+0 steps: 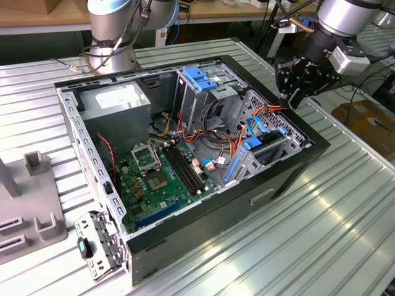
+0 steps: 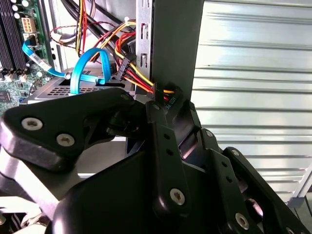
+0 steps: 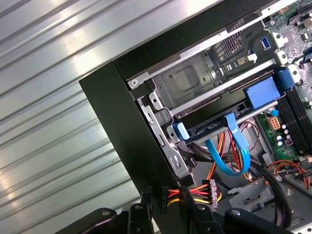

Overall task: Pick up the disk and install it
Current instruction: 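Insert the second disk wire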

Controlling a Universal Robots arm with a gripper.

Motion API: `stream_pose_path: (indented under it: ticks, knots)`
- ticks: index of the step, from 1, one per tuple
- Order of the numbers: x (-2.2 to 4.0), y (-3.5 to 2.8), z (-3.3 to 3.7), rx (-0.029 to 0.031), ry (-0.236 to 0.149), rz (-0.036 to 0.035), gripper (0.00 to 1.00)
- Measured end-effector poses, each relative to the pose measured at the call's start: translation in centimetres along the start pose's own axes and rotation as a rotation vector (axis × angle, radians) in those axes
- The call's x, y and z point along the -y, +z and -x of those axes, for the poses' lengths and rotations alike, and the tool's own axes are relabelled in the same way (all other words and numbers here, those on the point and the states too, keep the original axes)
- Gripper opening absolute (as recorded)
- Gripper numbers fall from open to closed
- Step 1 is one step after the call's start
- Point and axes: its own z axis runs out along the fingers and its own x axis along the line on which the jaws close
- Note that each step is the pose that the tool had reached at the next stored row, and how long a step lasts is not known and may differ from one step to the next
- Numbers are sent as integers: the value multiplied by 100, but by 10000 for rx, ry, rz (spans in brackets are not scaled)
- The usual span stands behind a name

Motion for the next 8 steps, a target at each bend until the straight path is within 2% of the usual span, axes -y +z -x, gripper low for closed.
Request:
stream_pose_path:
  ticks: [4, 8]
  knots:
    - [2, 16, -5, -24, 250, 25, 36]
    - [3, 18, -8, -29, 323, 28, 36]
